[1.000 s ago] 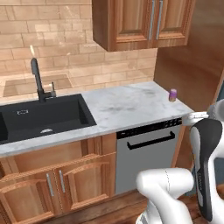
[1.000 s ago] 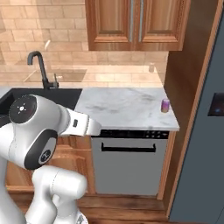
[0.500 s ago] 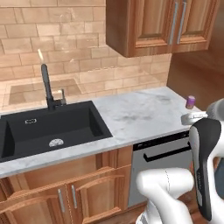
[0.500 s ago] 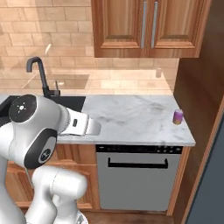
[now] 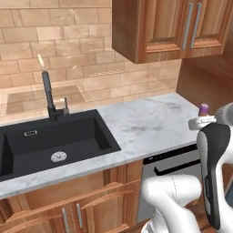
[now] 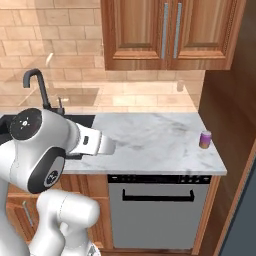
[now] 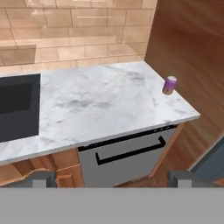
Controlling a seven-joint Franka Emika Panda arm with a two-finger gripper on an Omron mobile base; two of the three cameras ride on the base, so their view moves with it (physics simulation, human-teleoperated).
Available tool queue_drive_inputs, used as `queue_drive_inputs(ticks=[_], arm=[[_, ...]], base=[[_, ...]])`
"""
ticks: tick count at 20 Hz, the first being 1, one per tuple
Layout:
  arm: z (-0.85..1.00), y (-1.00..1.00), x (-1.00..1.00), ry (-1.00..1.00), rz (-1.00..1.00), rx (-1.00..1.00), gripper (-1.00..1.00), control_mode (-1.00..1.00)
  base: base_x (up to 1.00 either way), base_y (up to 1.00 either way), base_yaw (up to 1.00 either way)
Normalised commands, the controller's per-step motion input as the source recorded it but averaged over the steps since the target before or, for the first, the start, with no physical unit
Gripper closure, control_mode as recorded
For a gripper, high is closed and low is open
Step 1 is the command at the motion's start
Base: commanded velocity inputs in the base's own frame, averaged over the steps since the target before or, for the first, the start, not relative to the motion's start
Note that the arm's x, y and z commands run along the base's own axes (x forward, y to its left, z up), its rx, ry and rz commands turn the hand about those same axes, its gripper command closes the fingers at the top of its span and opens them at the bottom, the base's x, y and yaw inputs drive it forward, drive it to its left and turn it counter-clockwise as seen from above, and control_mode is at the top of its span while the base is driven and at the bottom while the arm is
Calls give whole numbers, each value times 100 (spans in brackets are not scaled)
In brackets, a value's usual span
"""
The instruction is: Four empty soda cans are scattered around the kitchen. Gather all the cans and cluster them next to the stove for recycling.
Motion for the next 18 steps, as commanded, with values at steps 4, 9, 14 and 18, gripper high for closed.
queue_drive_inputs(ticks=[4,9,14,18], arm=[[0,0,0,0,0,0,-100,100],[0,0,0,0,0,0,-100,100],[0,0,0,0,0,0,-100,100],[0,0,0,0,0,0,-100,100]], base=[[42,3,-8],[39,0,-19],[24,0,-29],[8,0,-30]])
